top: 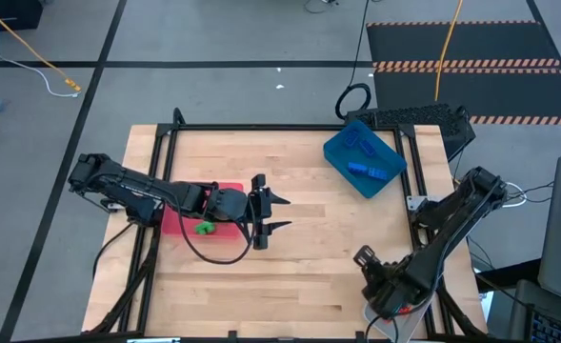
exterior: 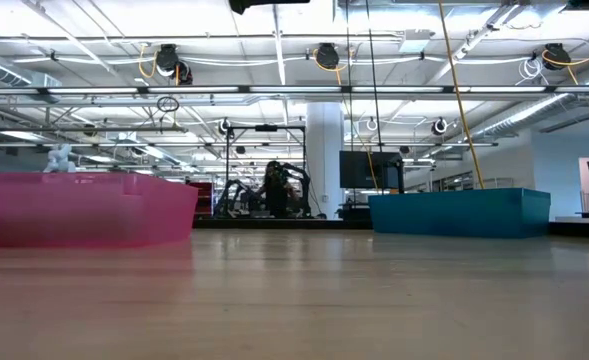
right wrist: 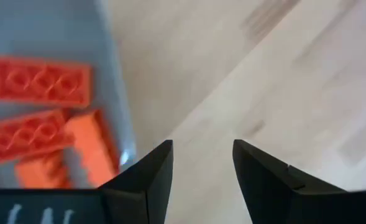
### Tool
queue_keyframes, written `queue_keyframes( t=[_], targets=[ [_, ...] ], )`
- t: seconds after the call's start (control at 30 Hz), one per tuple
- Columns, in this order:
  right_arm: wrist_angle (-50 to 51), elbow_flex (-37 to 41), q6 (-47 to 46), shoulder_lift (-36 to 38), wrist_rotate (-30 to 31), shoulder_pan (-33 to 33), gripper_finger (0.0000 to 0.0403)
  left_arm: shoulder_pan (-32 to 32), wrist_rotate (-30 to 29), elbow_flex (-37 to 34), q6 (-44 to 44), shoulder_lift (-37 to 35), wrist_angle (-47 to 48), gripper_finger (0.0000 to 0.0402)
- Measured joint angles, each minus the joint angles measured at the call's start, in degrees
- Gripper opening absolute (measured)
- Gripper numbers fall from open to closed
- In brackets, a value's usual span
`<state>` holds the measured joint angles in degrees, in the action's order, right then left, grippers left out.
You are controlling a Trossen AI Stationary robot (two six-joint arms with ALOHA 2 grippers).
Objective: Sort & place blocks by color
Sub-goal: Return to Home Position
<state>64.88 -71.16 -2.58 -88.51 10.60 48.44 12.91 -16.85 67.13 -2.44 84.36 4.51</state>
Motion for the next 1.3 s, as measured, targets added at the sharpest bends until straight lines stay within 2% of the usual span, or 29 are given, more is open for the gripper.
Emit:
queue_keyframes(
  t=[0.33, 0.5, 0.6, 0.8, 0.9, 1.07, 1.3],
  targets=[
    [-5.2, 2.2, -2.4, 8.0, 13.1, -6.7, 0.0160, 0.0, 0.0, 0.0, 0.0, 0.0, 0.0, 0.0241],
    [-13.5, 8.1, -1.0, 11.9, 13.7, -14.7, 0.0160, 0.0, 0.0, 0.0, 0.8, 0.0, 0.2, 0.0241],
    [-24.1, 14.2, 0.5, 15.4, 13.6, -19.9, 0.0160, 0.0, 0.0, 0.0, 1.0, 0.0, 0.4, 0.0241],
    [-55.0, 28.9, 10.6, 25.2, 13.2, -28.6, 0.0160, -0.4, -0.1, 0.0, 1.1, 0.0, 0.4, 0.0241],
    [-63.0, 34.0, 11.6, 30.1, 13.1, -32.6, 0.0160, -1.1, -0.2, 0.0, 1.0, 0.0, 0.4, 0.0241],
    [-65.2, 40.3, 7.0, 36.5, 13.5, -36.5, 0.0160, -2.4, -0.2, -0.1, 1.0, 0.0, 0.1, 0.0241],
    [-66.3, 46.8, 4.3, 42.6, 13.1, -40.2, 0.0160, -4.9, -0.3, -4.4, 0.2, 0.0, -2.6, 0.0241]
  ],
)
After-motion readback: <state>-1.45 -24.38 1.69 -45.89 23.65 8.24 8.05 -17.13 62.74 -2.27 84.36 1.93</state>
